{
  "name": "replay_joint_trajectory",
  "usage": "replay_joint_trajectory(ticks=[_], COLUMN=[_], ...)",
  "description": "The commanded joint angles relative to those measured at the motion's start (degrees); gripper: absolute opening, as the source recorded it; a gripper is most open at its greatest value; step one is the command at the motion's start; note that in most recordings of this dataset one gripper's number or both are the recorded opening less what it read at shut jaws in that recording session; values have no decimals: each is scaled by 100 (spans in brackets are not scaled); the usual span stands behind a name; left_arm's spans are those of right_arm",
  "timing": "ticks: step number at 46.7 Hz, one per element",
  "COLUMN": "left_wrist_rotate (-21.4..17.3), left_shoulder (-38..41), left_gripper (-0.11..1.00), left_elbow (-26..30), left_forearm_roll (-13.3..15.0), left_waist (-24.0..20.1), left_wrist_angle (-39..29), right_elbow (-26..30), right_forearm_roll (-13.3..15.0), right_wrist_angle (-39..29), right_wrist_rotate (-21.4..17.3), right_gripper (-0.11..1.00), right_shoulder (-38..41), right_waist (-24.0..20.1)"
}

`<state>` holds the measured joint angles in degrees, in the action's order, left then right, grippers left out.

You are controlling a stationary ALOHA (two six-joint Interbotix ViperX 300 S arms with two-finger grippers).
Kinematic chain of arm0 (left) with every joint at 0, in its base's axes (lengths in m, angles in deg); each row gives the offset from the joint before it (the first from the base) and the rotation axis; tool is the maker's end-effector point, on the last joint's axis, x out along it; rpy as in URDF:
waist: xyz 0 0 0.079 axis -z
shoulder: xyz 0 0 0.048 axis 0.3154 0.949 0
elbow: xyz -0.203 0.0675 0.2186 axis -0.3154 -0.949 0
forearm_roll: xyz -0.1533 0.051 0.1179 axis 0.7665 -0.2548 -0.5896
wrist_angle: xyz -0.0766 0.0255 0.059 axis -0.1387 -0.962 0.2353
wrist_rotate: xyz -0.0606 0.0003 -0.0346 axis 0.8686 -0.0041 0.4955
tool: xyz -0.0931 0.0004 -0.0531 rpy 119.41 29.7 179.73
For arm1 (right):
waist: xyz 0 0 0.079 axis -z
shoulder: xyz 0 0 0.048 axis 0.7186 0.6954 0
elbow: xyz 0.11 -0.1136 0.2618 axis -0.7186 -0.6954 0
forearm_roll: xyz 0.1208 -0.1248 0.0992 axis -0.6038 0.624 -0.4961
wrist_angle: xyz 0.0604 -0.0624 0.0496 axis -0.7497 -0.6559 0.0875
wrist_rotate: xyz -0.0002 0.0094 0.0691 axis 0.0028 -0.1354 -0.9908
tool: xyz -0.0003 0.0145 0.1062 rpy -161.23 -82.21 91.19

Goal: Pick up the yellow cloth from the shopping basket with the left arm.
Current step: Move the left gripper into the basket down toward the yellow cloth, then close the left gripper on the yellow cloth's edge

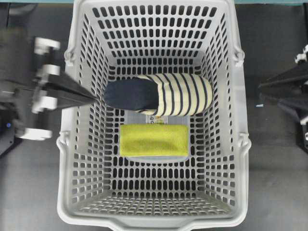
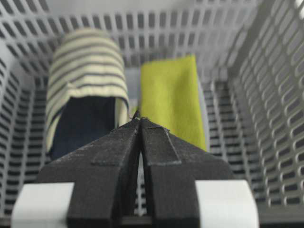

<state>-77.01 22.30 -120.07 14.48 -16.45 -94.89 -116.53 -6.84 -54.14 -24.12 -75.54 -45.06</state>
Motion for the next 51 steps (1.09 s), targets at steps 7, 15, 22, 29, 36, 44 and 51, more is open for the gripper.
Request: replay_joint_trajectory(ticks=[7,15,22,29,36,44,51], left_wrist_rotate=[18,-26,53,62,97,246,264], left_shoulder=[1213,2145,2725,3340,3823,4210,4359], left_gripper=[0,8,48,86,90,90,90], left_elbow=[1318,2004,2303,2452,2487,2452,2417], left_forearm_roll=[-18,-18,-18,-18,-18,-18,-18], left_waist=[9,26,88,229,299,299,308], left_wrist_angle=[-1274,-1925,-2118,-2092,-2074,-1978,-1661], right_elbow=[158,158,167,167,158,149,132], right_forearm_roll=[-26,-18,-18,-18,-26,-18,-18], right_wrist_angle=[-167,-229,-229,-229,-229,-220,-229], right_wrist_rotate=[9,18,18,26,18,18,18], right_gripper=[79,76,76,76,76,76,76], right_shoulder=[0,-53,-105,-141,-141,-141,-141], right_waist=[9,9,9,9,9,9,9])
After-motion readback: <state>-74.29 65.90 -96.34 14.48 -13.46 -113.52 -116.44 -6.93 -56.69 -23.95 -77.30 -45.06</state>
